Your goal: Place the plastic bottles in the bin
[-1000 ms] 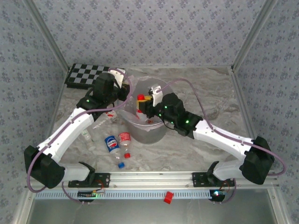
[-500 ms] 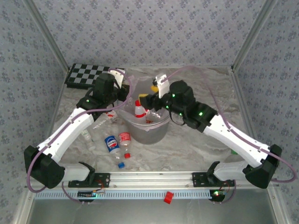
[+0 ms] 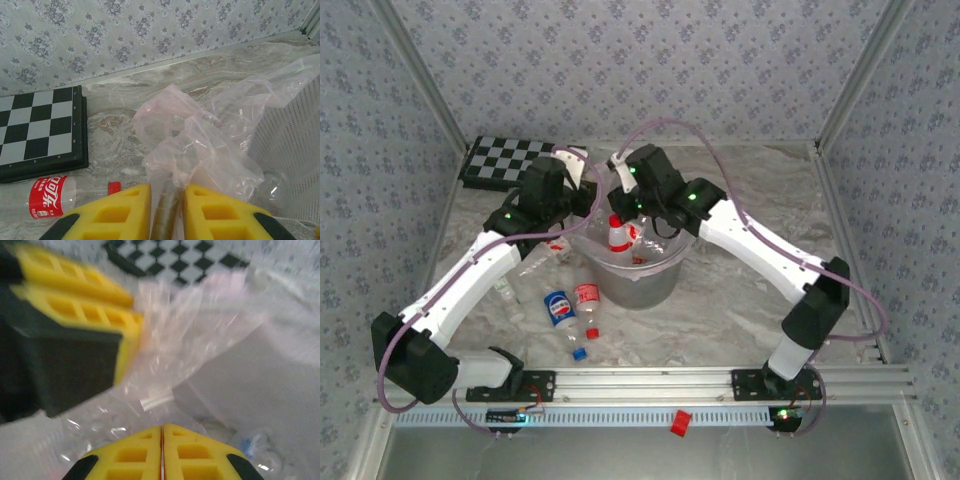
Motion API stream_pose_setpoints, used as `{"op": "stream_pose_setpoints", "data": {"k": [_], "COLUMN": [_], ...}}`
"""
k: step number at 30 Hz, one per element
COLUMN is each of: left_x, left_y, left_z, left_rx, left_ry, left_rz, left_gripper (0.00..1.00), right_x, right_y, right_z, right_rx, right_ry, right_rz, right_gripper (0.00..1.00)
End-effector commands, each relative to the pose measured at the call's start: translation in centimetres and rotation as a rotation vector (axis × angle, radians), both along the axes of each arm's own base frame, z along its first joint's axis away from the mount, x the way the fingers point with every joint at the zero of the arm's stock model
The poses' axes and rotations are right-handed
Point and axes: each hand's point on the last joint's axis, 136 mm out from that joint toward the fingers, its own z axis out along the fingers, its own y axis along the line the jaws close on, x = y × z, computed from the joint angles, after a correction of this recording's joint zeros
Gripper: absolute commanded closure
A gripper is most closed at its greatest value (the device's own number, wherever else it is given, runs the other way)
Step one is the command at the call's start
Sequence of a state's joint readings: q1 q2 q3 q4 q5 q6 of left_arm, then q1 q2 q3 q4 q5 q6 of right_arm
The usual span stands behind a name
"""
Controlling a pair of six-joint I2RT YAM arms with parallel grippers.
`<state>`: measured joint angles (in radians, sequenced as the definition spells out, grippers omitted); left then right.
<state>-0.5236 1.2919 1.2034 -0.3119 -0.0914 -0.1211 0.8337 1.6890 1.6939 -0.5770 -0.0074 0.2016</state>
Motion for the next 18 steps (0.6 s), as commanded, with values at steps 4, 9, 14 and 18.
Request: {"op": "stream_pose_setpoints", "data": {"k": [4, 9, 14, 18], "left_x": [-0.4, -0.4, -0.6, -0.5], "left_y": [0.7, 0.7, 0.5, 0.1], "left_z": [-0.9, -0.8, -0.3, 0.0], "left_rx": [0.017, 0.015, 0.004, -0.019], "left_ry": [0.039, 0.049, 0.062, 0.091], "left_rz": [0.022, 0.021, 0.015, 0.017], "left_gripper": [0.78, 0.78, 0.77, 0.77], "right_x": [-2.5, -2.7, -3.8, -3.6], "right_y": [-0.2, -0.6, -1.8, -5.0], "right_z": [-3.9, -2.7, 0.2, 1.0], "right_rx": [0.024, 0.022, 0.077, 0.097], "right_ry": [0.135, 0.124, 0.092, 0.074], "right_rz": [0.004, -0.011, -0.011, -0.088], "right_gripper": [0.94, 0.93, 0.93, 0.93]}}
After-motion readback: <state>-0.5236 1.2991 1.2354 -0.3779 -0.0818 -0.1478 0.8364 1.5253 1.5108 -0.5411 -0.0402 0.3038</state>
